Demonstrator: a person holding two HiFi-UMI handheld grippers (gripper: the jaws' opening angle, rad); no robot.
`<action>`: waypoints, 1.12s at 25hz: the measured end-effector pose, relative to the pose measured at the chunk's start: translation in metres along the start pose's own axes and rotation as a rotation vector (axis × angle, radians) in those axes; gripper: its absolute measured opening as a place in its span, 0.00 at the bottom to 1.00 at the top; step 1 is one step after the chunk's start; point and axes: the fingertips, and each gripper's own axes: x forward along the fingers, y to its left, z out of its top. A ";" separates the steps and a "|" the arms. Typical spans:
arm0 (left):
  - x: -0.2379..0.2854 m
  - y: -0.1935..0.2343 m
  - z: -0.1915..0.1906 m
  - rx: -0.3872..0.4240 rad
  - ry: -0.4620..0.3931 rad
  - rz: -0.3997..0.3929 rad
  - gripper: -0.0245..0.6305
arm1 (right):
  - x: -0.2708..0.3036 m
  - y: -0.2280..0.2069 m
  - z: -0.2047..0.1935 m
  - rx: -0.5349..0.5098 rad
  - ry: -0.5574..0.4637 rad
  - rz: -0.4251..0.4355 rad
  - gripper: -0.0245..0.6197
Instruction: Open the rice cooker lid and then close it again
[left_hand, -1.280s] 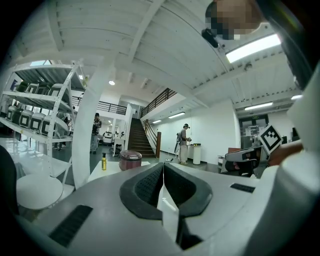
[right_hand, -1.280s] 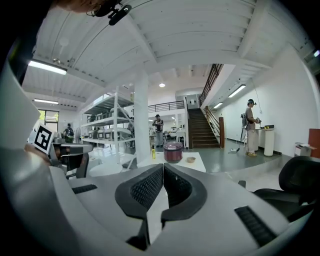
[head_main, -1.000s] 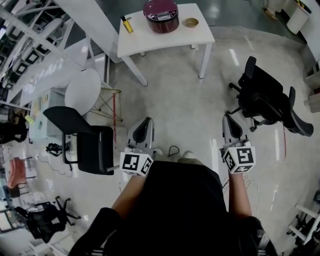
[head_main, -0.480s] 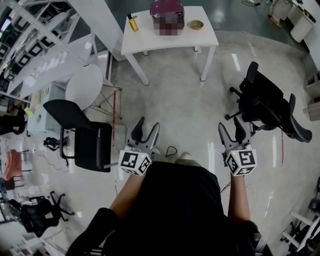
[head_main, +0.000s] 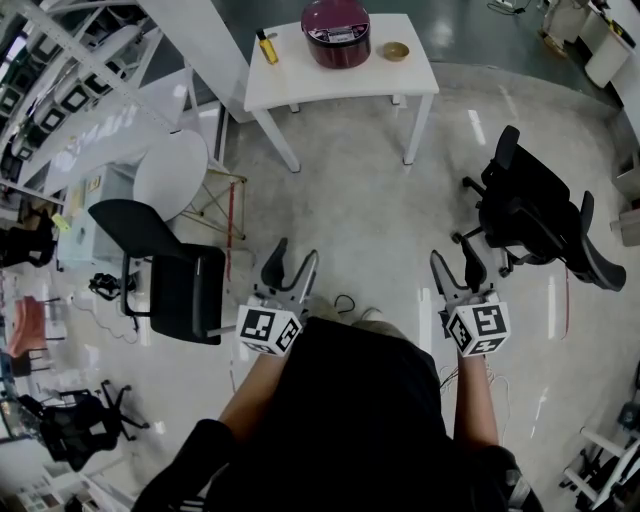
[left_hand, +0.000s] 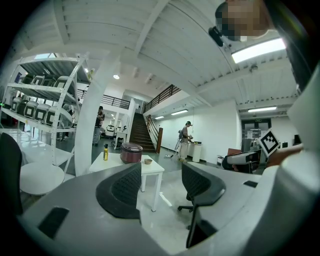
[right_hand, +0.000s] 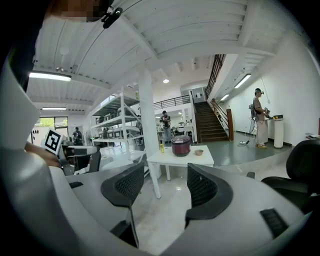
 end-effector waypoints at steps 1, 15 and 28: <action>0.001 -0.001 -0.001 -0.001 0.003 0.001 0.39 | 0.001 0.000 -0.002 -0.001 0.008 0.010 0.40; 0.044 0.020 -0.018 -0.030 0.020 -0.004 0.39 | 0.055 -0.006 -0.002 -0.023 0.050 0.073 0.40; 0.193 0.116 0.025 -0.053 -0.004 -0.075 0.39 | 0.214 -0.038 0.053 -0.062 0.072 0.035 0.40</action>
